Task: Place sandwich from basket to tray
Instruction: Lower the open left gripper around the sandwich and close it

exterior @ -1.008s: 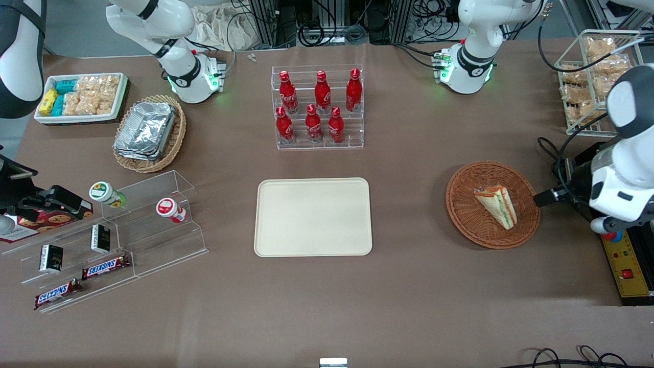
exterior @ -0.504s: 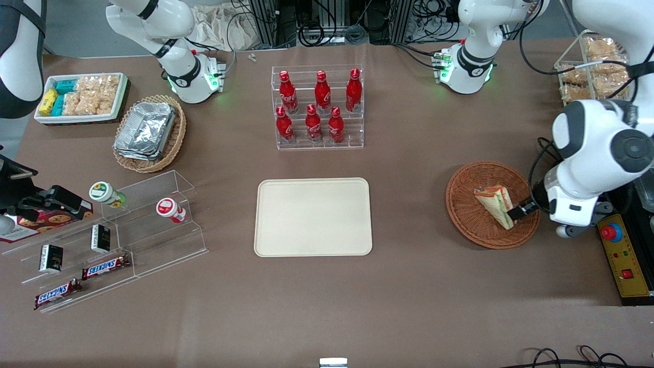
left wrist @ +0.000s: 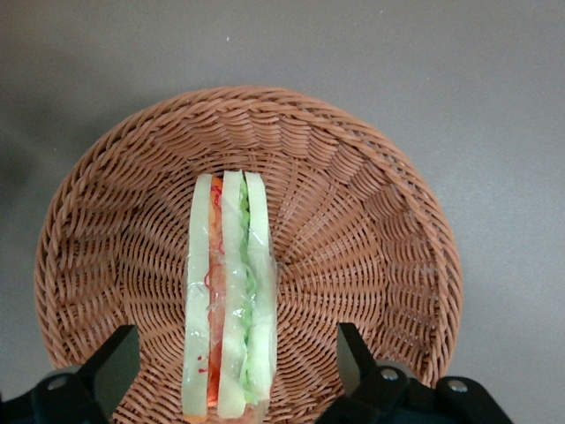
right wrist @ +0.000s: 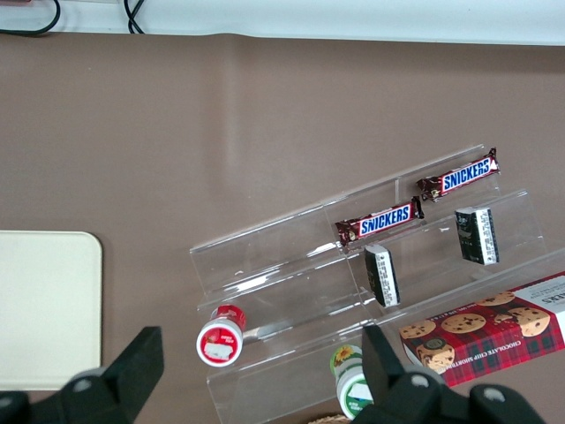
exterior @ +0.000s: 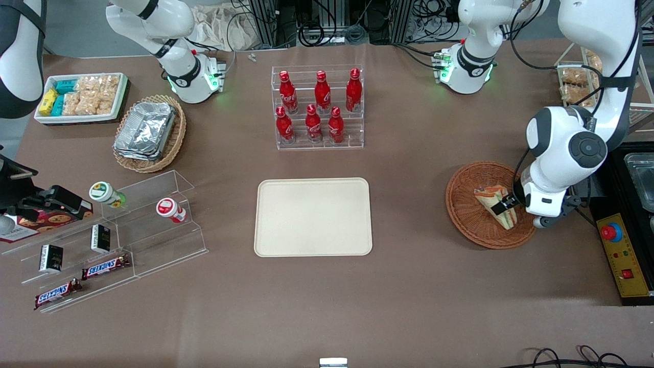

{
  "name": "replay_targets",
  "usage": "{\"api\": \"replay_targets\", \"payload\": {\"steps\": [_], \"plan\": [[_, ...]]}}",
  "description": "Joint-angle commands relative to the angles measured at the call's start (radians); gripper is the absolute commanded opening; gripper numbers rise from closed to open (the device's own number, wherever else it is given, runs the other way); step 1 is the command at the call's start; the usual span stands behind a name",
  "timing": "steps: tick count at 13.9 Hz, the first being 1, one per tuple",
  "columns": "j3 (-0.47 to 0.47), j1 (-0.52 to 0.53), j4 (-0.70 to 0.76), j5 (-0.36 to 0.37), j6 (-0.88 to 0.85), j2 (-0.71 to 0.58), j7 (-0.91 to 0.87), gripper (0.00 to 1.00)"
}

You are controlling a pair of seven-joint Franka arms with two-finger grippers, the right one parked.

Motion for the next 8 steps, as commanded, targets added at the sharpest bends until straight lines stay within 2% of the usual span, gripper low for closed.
{"api": "replay_targets", "payload": {"steps": [1, 8], "plan": [[0.000, 0.001, -0.052, 0.021, 0.022, -0.037, -0.031, 0.99], [0.000, 0.014, -0.122, 0.015, 0.134, -0.012, -0.037, 0.99]]}}
